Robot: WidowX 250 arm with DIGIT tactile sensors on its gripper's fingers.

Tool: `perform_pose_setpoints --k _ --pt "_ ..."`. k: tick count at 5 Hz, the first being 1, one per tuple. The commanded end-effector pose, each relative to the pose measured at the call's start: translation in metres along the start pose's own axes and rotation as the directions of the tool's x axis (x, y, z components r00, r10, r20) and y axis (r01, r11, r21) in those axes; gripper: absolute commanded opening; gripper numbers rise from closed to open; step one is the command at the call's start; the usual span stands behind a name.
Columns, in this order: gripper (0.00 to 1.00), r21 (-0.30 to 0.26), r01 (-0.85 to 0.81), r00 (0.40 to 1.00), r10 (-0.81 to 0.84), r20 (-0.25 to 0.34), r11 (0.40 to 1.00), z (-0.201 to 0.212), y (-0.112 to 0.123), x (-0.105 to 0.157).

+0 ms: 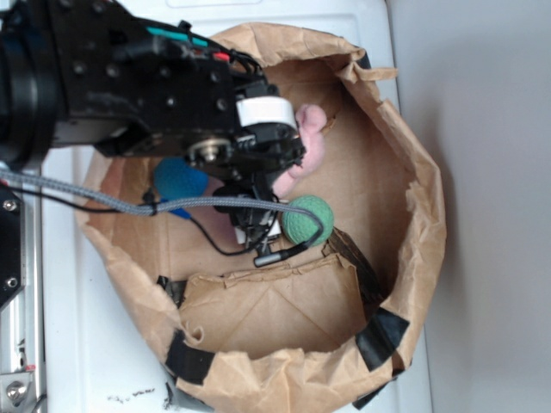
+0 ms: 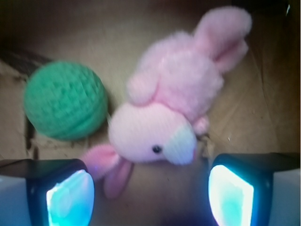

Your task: Grab the pink bunny.

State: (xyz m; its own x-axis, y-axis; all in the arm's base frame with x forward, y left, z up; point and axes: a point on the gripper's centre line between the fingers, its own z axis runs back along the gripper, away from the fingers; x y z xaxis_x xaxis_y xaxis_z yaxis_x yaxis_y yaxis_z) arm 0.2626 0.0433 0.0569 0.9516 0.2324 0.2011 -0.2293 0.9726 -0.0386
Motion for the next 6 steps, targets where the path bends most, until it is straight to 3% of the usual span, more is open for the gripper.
perform_pose_setpoints --k 1,2,3,4,5,6 --pt "1.00 0.048 -0.027 0.996 0.023 0.083 0.998 -0.012 -0.011 0.029" --pt "0.96 0.101 -0.040 0.997 0.034 0.068 0.994 -0.035 -0.016 0.043" --pt "0.00 0.161 -0.082 0.995 0.072 0.069 0.984 -0.059 -0.021 0.057" --pt "0.00 0.135 -0.077 0.995 0.068 0.068 0.988 -0.050 -0.022 0.060" --pt "0.00 0.063 -0.069 0.997 0.068 0.027 0.996 -0.015 -0.018 0.065" --pt "0.00 -0.004 -0.066 0.997 0.066 -0.049 0.998 0.005 -0.025 0.103"
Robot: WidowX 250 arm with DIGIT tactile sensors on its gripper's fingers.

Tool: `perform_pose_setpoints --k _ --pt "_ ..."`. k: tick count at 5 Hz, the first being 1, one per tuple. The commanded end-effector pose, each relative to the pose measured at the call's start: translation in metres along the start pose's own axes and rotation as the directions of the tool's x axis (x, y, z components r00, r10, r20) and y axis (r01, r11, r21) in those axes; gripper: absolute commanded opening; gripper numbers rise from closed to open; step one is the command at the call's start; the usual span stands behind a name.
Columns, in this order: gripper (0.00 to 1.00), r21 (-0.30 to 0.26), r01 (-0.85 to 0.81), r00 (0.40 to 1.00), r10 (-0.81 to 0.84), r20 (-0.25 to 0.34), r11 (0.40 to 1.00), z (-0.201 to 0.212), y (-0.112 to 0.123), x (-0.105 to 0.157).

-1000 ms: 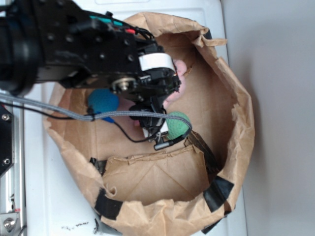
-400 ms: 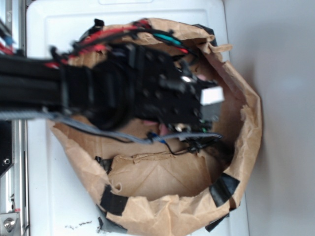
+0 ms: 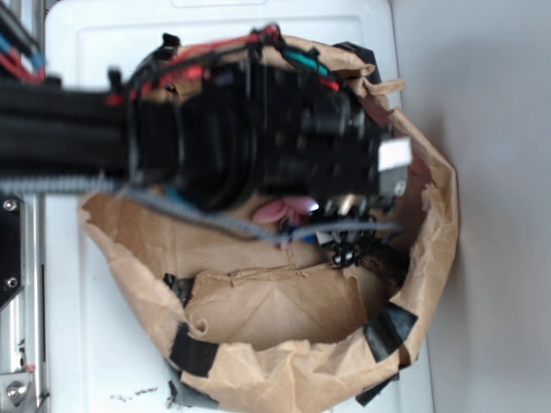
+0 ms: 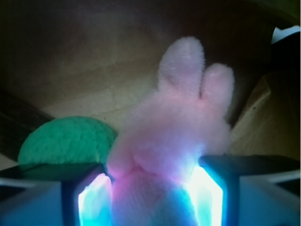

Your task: Grab the pink bunny.

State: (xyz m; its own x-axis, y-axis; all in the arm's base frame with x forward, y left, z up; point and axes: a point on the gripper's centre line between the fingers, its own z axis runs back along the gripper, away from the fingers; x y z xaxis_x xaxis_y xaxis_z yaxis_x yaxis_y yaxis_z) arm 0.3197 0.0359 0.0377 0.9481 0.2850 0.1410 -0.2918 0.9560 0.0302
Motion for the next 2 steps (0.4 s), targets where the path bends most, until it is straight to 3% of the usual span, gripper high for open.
perform_pose_setpoints --k 1,2 --pt "0.00 -0.107 -0.013 0.996 0.004 -0.084 0.994 0.080 0.003 0.059" --pt "0.00 -0.111 0.004 0.992 -0.018 -0.124 0.994 0.107 0.009 0.055"
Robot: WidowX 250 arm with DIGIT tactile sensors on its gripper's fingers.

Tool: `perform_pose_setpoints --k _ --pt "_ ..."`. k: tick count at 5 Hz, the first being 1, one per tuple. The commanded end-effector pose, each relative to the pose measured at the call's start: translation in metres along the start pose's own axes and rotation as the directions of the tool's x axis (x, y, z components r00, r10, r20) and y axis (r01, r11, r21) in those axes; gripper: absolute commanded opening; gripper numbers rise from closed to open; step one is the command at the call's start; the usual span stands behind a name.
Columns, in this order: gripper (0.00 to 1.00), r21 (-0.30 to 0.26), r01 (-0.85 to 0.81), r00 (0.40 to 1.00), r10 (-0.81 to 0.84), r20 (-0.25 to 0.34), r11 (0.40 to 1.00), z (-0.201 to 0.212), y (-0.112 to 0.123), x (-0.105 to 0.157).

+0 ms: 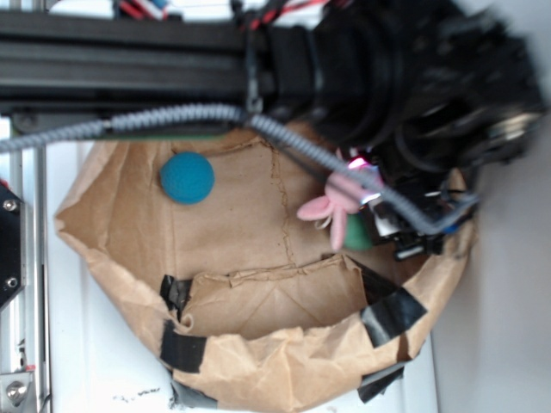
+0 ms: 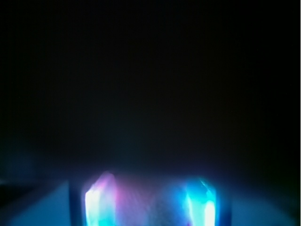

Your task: Grab the pink bunny.

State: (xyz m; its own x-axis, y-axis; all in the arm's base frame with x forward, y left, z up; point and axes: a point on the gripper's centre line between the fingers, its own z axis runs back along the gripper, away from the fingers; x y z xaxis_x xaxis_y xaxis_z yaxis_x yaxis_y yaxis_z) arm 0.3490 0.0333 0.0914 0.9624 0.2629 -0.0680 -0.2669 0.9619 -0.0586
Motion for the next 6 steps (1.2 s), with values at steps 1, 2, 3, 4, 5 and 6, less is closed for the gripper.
perform_pose_setpoints --k 1,2,3,4,5,6 --pt "0.00 -0.025 0.009 0.996 -0.007 0.089 1.000 0.068 0.019 -0.006" --pt "0.00 -0.029 0.034 0.993 -0.031 0.111 0.999 0.073 0.022 -0.024" --pt "0.00 -0.080 0.091 0.990 -0.081 0.119 0.993 0.090 0.036 -0.045" --pt "0.00 -0.096 0.124 0.983 -0.109 0.151 0.988 0.095 0.046 -0.039" --pt "0.00 -0.092 0.124 0.976 -0.105 0.189 0.988 0.098 0.053 -0.052" --pt "0.00 -0.074 0.141 0.969 -0.122 0.216 0.987 0.092 0.051 -0.057"
